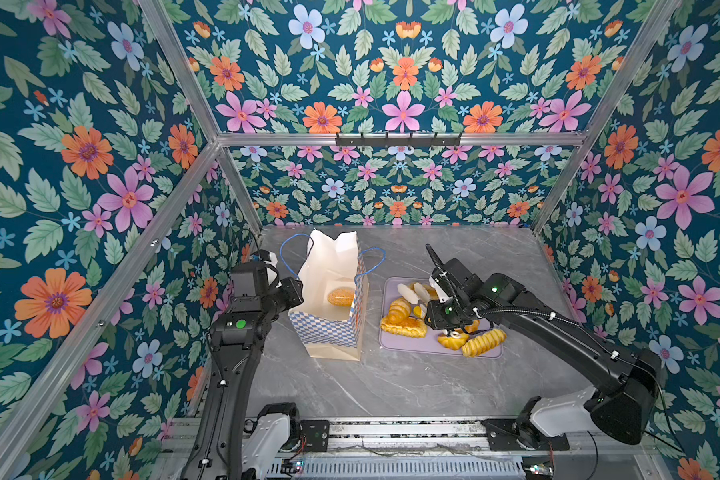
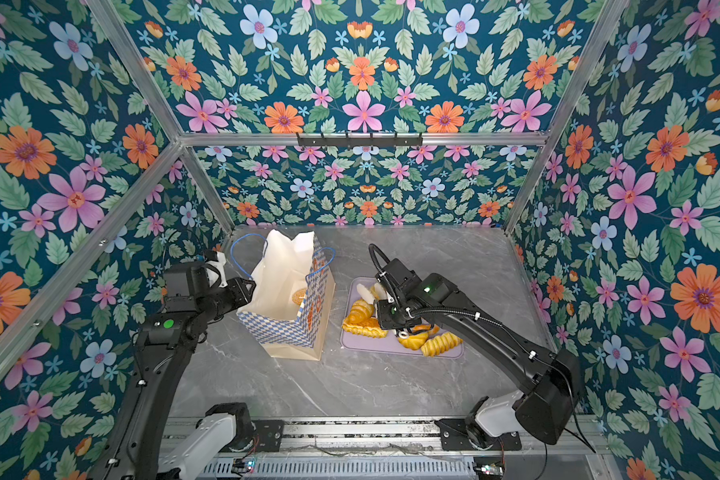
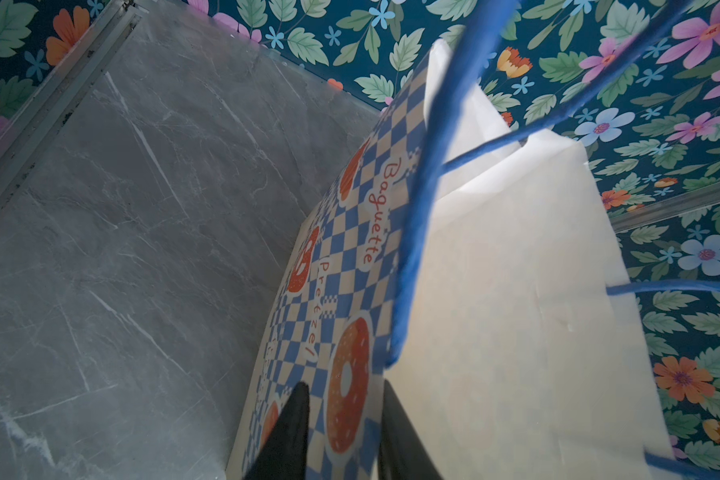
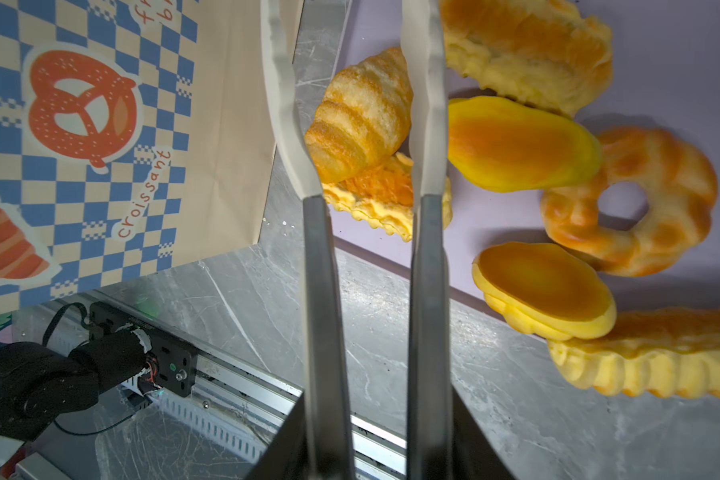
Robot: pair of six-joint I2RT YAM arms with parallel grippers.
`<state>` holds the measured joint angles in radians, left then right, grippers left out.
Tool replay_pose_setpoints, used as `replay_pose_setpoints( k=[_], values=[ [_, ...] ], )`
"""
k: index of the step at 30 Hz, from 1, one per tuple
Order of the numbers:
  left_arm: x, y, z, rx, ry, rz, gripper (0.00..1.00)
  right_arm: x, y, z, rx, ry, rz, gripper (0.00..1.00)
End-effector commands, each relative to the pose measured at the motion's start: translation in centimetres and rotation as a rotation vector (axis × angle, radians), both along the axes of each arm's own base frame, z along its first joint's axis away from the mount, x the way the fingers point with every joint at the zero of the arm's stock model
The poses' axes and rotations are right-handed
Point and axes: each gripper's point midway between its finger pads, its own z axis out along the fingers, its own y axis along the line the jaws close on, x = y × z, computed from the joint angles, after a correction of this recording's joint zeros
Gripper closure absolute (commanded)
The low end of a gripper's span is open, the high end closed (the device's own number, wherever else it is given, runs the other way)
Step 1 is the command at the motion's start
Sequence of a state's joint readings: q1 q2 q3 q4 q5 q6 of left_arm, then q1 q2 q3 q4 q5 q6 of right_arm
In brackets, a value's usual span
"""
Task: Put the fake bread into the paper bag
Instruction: 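Lower the tongs onto a golden pastry and pinch it with the right gripper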
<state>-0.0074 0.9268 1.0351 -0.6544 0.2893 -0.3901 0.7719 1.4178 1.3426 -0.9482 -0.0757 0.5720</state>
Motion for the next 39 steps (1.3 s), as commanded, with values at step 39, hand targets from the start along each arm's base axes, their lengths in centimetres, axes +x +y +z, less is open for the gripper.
replay_pose_setpoints(
  k=[39],
  values=[
    [0.0, -0.5, -1.7, -0.009, 0.007, -0.027, 0.69, 0.7, 2.2, -4.6, 0.070, 0.127, -0.109, 0.49]
  ],
)
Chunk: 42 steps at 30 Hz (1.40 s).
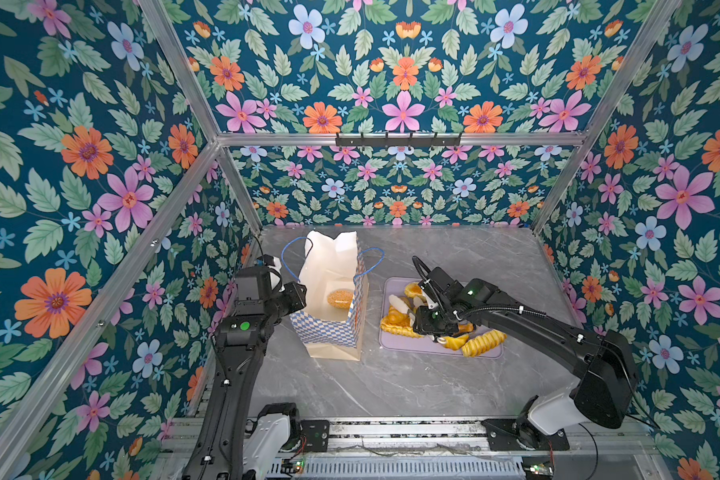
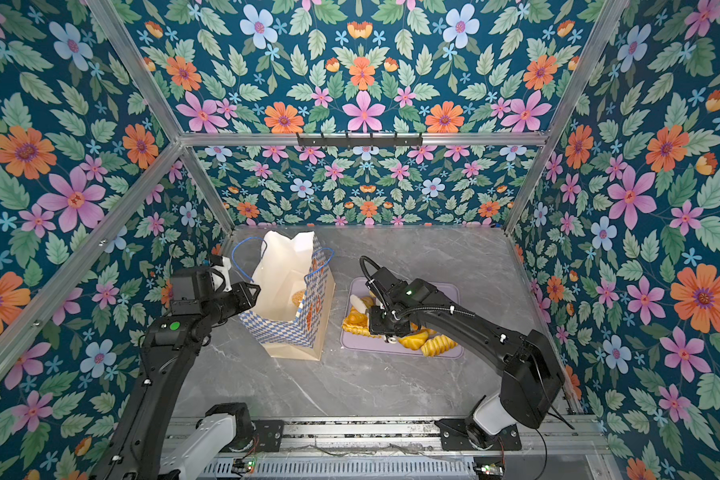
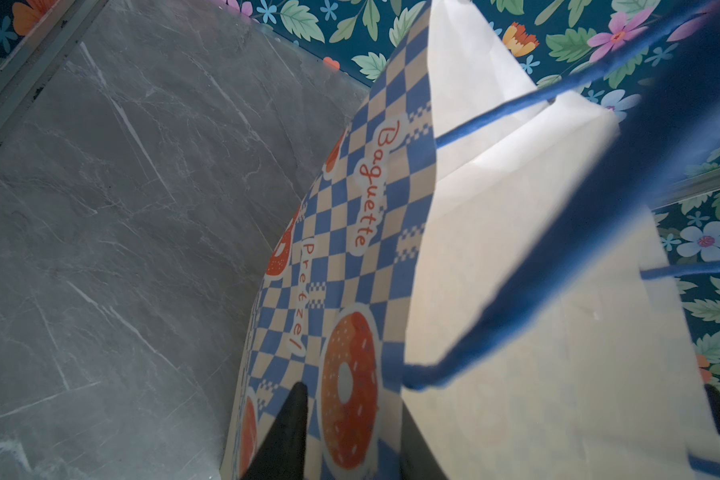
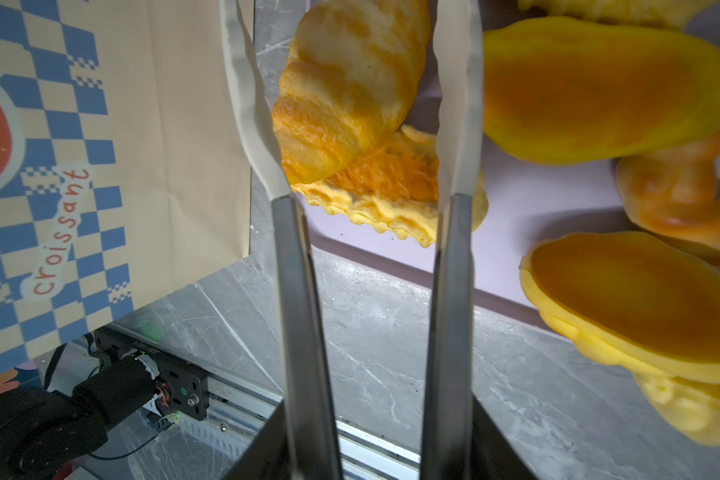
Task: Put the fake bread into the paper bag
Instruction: 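Lower the tongs onto a golden pastry and pinch it with the right gripper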
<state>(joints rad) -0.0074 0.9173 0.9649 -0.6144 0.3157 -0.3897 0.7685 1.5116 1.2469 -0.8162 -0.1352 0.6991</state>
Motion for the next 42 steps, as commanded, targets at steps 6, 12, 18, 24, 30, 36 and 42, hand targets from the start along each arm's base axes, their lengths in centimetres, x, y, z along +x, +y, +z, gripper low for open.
replay_pose_setpoints(
  k=[6, 12, 18, 24, 30, 36, 42],
  values=[
    [0.2, 0.0, 0.0, 0.006, -0.013, -0.004, 0.69, 0.4, 0.3, -0.1, 0.053, 0.015, -0.031, 0.48],
    [0.2, 0.0, -0.1, 0.005, -0.010, -0.004, 0.69, 0.4, 0.9, -0.5, 0.067, 0.027, -0.022, 0.48],
    [0.1, 0.0, 0.0, 0.007, -0.016, -0.001, 0.69, 0.6, 1.2, -1.0, 0.066, 0.038, -0.018, 0.48],
    [0.2, 0.1, 0.2, 0.007, -0.018, 0.001, 0.69, 0.8, 1.3, -1.5, 0.062, 0.045, -0.019, 0.48],
    [0.2, 0.1, 0.3, 0.007, -0.020, 0.002, 0.69, 0.8, 1.2, -1.8, 0.063, 0.048, -0.023, 0.53],
    [0.2, 0.1, 0.4, 0.006, -0.021, 0.002, 0.67, 0.8, 0.6, -1.5, 0.061, 0.034, -0.038, 0.58],
    [0.2, 0.1, 0.8, 0.007, -0.026, 0.001, 0.59, 0.6, 0.2, -0.6, 0.070, 0.007, -0.048, 0.61]
  ],
)
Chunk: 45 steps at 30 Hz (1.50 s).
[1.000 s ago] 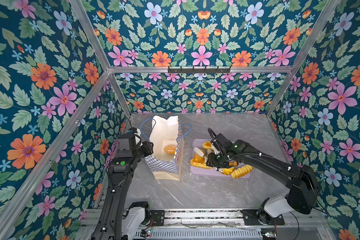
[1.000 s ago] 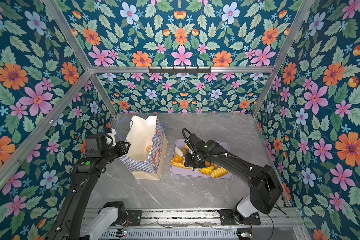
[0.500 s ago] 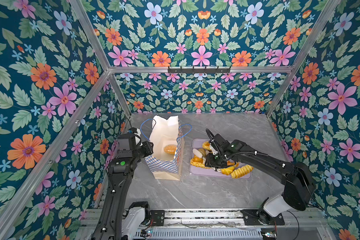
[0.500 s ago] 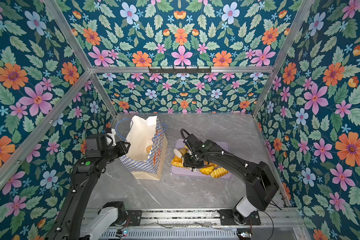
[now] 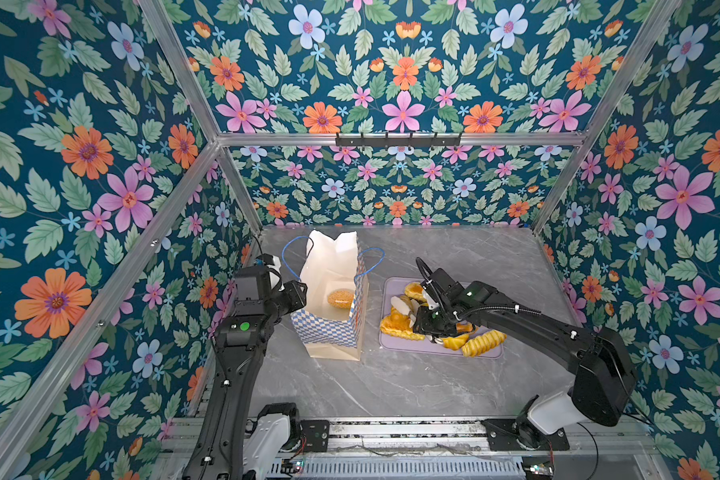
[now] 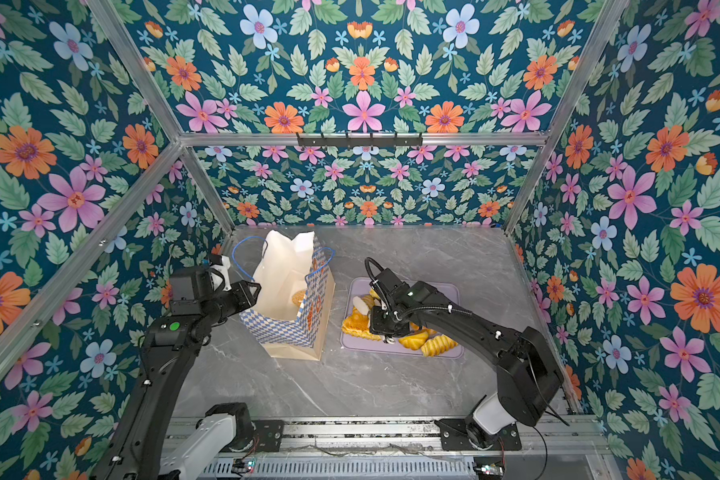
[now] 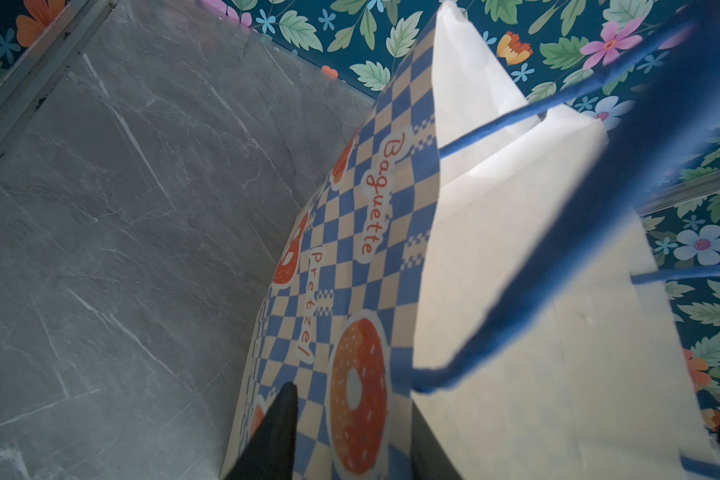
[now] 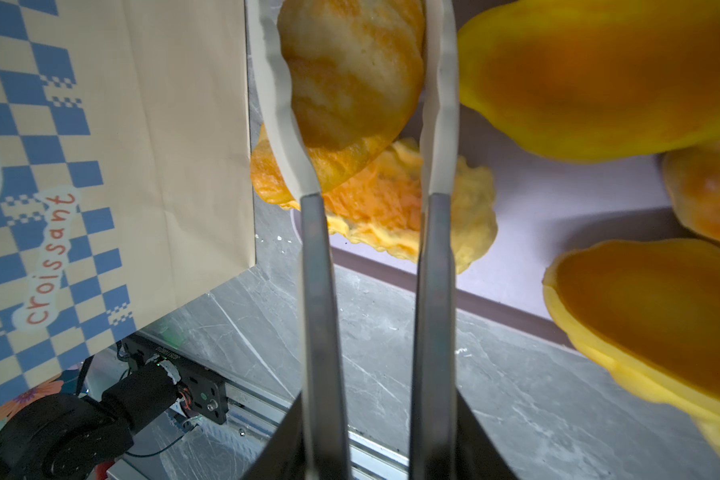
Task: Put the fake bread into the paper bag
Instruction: 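Lower the tongs onto a golden pastry and pinch it with the right gripper, then lift the pinched pastry with the tongs and raise it above the tray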
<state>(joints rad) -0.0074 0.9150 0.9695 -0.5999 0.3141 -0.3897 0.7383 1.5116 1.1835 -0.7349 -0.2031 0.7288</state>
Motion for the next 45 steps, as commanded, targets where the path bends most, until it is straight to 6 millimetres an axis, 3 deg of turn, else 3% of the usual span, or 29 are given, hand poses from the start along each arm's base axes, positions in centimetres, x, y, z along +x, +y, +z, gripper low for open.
replay_pose_setpoints(
  k=[1, 12, 19, 45],
  values=[
    [0.0, 0.1, 0.4, 0.007, -0.006, 0.002, 0.57, 0.5, -0.2, 0.9, 0.010, -0.037, -0.021, 0.61],
    [0.0, 0.1, 1.3, 0.006, -0.017, 0.006, 0.55, 0.2, -0.7, 3.0, 0.037, -0.087, -0.028, 0.63],
    [0.1, 0.2, 1.8, 0.002, -0.023, 0.010, 0.60, 0.0, -1.0, 5.2, 0.065, -0.130, -0.023, 0.63],
    [-0.2, 0.8, 2.7, 0.025, -0.030, 0.042, 0.87, 0.6, -4.9, 16.4, 0.097, -0.382, -0.020, 0.62]
  ],
)
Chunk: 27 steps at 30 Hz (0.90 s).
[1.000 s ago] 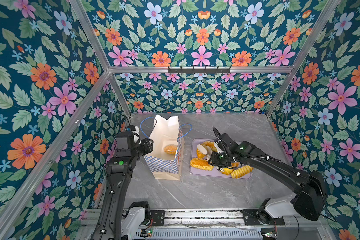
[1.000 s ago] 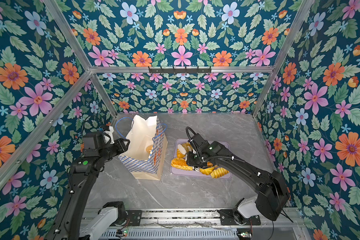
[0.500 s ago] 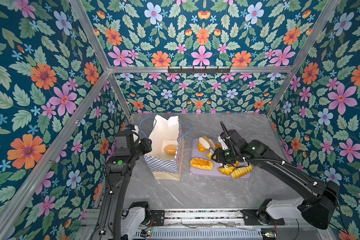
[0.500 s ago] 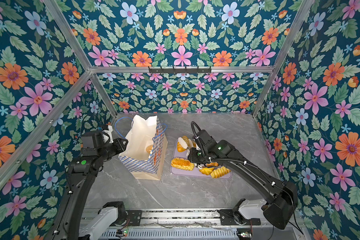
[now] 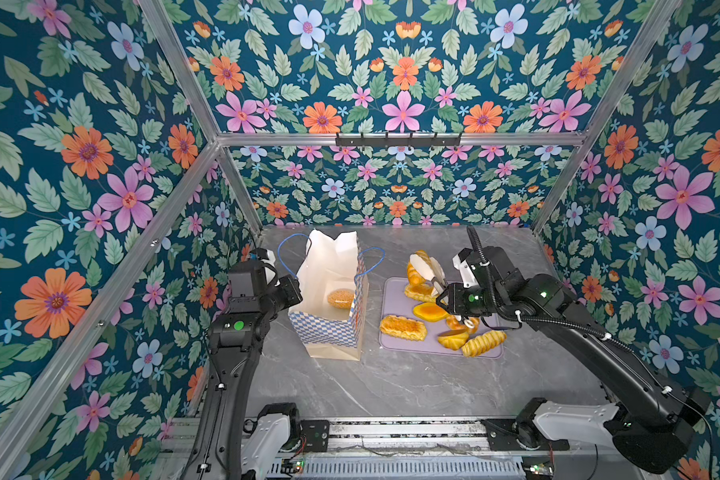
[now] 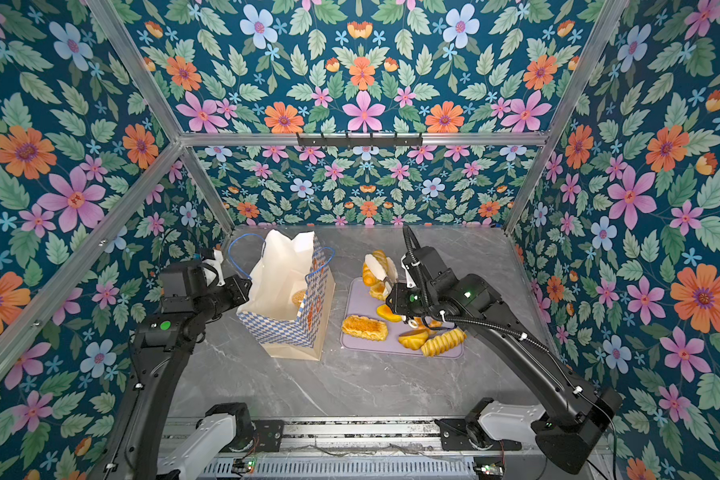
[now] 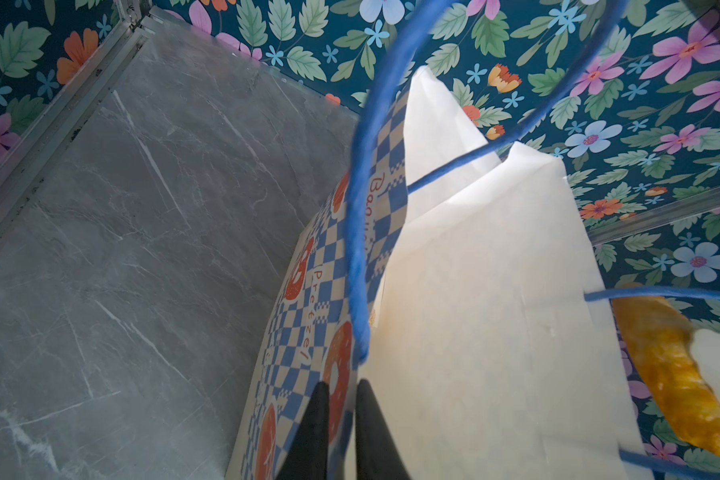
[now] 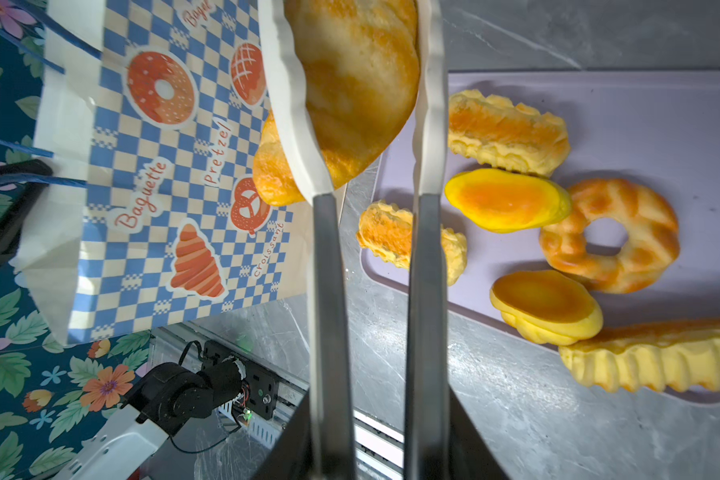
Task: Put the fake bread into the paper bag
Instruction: 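Lift the pinched pastry with the tongs and raise it above the tray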
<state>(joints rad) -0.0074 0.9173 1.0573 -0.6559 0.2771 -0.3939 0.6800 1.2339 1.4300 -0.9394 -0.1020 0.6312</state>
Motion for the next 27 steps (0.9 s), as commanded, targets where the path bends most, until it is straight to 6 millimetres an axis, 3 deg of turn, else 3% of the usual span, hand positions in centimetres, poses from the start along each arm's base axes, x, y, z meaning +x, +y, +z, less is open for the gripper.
replay_pose_setpoints(
  k=[1, 12, 19, 27],
  values=[
    [-0.1, 0.2, 0.2, 0.008, -0.001, 0.008, 0.88, 0.3, -0.5, 1.4, -0.018, -0.050, 0.007, 0.62],
    [0.1, 0.0, 0.1, 0.010, 0.002, -0.004, 1.00, 0.9, 0.2, 7.0, 0.020, -0.158, 0.049, 0.62],
    [0.0, 0.0, 0.0, 0.010, 0.002, -0.004, 1.00, 1.6, 2.2, 10.7, 0.107, -0.214, 0.103, 0.62],
    [-0.1, 0.1, -0.1, 0.010, 0.003, -0.001, 1.00, 2.0, 5.5, 12.7, 0.200, -0.203, 0.203, 0.64]
  ],
)
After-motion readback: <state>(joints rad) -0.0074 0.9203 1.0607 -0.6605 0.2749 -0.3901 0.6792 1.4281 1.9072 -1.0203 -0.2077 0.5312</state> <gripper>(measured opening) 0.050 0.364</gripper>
